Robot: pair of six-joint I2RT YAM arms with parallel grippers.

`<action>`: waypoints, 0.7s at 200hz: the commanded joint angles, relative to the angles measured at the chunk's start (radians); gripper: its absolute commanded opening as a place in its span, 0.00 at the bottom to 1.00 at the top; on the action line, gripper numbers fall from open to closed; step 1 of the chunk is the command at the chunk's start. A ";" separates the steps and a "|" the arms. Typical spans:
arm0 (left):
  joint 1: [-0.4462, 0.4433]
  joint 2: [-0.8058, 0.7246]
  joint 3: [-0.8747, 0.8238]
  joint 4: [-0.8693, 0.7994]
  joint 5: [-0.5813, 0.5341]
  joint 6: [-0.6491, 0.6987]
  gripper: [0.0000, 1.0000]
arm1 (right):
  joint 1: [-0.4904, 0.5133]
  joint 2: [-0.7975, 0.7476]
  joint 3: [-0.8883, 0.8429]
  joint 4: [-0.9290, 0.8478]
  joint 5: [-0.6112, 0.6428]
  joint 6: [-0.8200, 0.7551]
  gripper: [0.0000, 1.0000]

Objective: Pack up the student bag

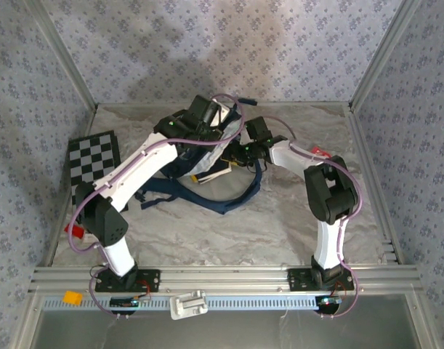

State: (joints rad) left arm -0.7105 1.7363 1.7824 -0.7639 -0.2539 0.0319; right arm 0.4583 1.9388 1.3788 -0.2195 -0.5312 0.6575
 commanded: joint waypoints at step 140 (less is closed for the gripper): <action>0.025 -0.116 -0.030 0.078 0.120 -0.039 0.00 | 0.182 -0.070 -0.111 -0.020 0.341 -0.038 0.08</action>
State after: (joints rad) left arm -0.6861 1.6844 1.7245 -0.7643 -0.1741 0.0128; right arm 0.6556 1.8076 1.1988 -0.3065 -0.2832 0.6392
